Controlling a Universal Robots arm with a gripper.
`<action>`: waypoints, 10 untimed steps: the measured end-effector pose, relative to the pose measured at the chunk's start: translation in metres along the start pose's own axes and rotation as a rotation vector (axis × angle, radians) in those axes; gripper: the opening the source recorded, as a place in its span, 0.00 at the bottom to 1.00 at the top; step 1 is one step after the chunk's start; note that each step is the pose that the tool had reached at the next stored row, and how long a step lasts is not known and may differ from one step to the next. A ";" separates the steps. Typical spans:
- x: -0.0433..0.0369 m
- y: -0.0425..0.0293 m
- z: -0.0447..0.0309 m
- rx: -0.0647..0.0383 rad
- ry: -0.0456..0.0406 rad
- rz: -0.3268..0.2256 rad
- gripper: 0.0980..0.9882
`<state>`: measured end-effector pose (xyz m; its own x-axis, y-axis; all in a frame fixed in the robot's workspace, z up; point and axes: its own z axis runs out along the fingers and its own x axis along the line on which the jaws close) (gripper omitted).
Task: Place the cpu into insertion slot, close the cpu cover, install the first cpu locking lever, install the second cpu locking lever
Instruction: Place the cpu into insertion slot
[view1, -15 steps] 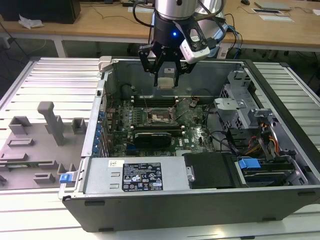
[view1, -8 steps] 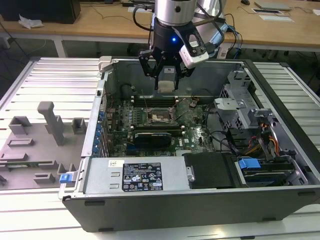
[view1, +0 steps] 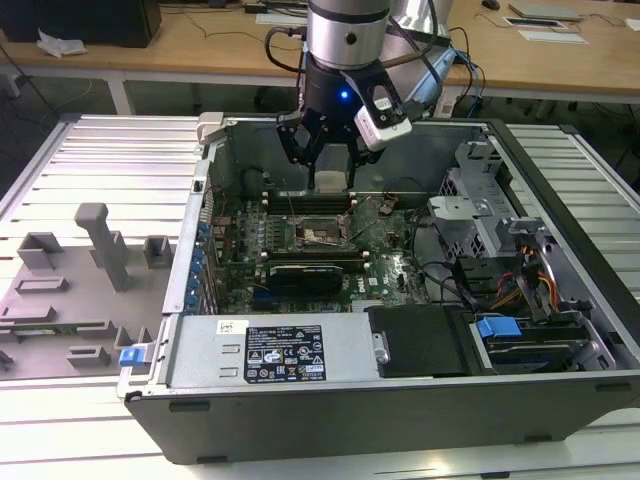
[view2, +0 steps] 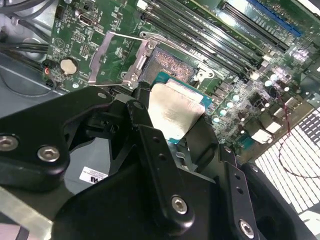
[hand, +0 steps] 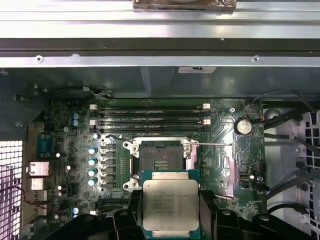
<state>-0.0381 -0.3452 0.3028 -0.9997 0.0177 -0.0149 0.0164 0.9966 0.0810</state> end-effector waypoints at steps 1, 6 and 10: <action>0.0001 -0.0002 0.0032 0.000 -0.0009 0.011 0.50; 0.0002 -0.0005 0.0068 0.002 -0.0099 0.122 0.50; 0.0002 -0.0006 0.0083 0.003 -0.0158 0.194 0.50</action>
<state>-0.0382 -0.3451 0.2945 -0.9775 0.2105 -0.0149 0.2086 0.9746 0.0810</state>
